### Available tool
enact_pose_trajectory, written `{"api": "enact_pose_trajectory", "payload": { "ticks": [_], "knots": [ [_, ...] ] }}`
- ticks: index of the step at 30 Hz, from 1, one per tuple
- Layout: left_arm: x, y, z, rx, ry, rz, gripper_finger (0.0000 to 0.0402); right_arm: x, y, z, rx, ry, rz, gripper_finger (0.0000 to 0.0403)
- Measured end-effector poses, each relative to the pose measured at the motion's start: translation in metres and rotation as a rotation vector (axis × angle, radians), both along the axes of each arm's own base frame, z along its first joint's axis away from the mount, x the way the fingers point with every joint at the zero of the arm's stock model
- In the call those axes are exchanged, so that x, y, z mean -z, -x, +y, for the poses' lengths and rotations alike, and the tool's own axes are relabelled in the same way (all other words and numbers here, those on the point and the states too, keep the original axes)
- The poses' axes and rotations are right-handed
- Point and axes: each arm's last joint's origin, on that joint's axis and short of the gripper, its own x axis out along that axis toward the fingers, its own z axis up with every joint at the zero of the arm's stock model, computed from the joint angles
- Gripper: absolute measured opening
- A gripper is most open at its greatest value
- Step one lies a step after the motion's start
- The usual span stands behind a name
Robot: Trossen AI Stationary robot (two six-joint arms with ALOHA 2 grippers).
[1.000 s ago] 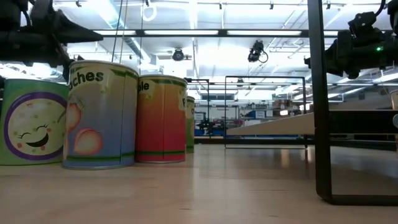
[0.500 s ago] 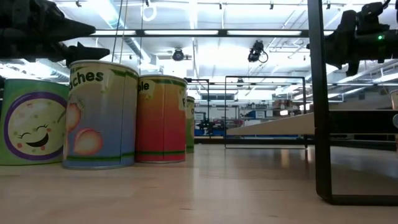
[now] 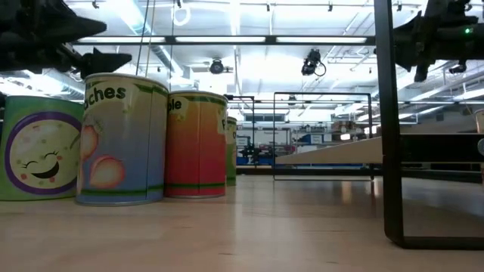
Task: Pick and place cans onto a shelf
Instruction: Put the canned corn can on the shelf
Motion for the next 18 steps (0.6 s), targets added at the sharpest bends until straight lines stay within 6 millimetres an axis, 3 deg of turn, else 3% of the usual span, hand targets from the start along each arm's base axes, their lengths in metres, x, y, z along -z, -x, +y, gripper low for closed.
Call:
{"api": "enact_pose_trajectory", "payload": {
  "ticks": [10, 18],
  "knots": [
    [-0.004, -0.009, 0.001, -0.050, 0.024, -0.019, 0.0387, -0.013, -0.019, 0.001, -0.021, -0.025, 0.262, 0.0186],
    [-0.015, -0.016, 0.002, -0.106, -0.044, -0.067, 0.0386, -0.037, -0.039, 0.007, -0.176, -0.113, 0.562, 0.0187]
  ]
}}
